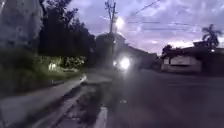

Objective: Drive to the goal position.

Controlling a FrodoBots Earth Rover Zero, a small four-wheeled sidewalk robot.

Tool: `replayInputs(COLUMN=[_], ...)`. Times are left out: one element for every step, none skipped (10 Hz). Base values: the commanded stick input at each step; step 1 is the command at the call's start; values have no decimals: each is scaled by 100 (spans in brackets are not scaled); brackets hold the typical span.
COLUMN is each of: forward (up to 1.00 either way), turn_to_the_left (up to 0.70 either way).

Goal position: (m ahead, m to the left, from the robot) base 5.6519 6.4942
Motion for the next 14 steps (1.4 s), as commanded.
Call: replayInputs(forward=[32,61,70,70,70,70,70,70,70,70,70,70,70,70], turn_to_the_left=[-58,-42,-35,-35,-35,-19,0,0,0,0,0,0,0,0])
